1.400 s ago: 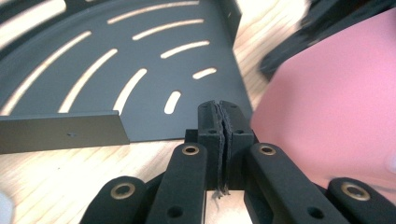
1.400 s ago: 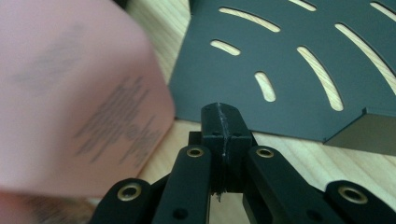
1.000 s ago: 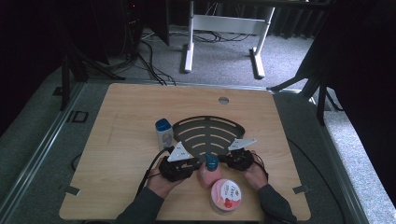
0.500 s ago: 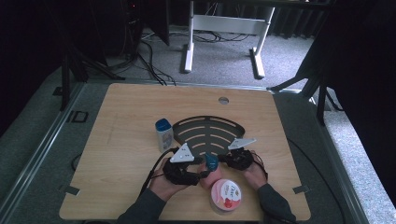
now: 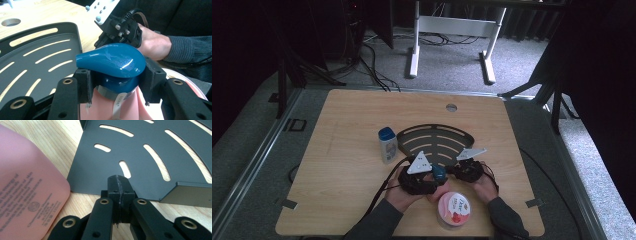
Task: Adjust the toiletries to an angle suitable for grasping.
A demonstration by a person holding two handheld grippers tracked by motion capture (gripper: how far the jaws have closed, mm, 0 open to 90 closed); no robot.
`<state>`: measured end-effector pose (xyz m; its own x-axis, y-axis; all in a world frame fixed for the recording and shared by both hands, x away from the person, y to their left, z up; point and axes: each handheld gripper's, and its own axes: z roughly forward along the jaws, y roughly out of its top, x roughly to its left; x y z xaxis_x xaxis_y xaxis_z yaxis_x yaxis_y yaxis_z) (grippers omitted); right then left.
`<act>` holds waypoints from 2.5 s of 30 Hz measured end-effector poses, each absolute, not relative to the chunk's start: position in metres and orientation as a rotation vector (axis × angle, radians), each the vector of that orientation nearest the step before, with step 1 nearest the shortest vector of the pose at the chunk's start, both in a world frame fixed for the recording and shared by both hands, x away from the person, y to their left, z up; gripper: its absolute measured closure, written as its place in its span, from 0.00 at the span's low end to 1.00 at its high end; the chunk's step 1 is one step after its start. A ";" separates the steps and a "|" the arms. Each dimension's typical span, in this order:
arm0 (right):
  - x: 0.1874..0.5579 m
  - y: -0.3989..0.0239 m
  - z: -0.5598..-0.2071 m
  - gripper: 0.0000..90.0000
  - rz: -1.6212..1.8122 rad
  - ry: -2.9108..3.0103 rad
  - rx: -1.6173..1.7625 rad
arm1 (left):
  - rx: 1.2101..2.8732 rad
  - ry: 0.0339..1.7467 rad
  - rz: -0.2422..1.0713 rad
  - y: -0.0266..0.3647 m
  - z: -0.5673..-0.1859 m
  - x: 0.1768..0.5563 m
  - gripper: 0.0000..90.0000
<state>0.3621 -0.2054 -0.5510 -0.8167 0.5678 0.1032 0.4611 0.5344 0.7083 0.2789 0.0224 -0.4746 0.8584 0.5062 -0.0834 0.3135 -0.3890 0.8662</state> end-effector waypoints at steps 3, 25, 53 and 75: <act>0.362 -0.206 -0.551 1.00 1.150 2.629 0.884 | 2.016 0.612 0.241 0.026 -0.473 0.278 0.58; 0.362 -0.206 -0.553 1.00 1.140 2.635 0.888 | 1.969 0.837 0.361 0.093 -0.472 0.274 0.58; 0.361 -0.207 -0.552 0.98 1.139 2.644 0.879 | 1.957 0.839 0.367 0.126 -0.479 0.234 0.87; 0.362 -0.207 -0.552 0.99 1.134 2.647 0.880 | 2.116 0.872 0.383 0.090 -0.518 0.259 1.00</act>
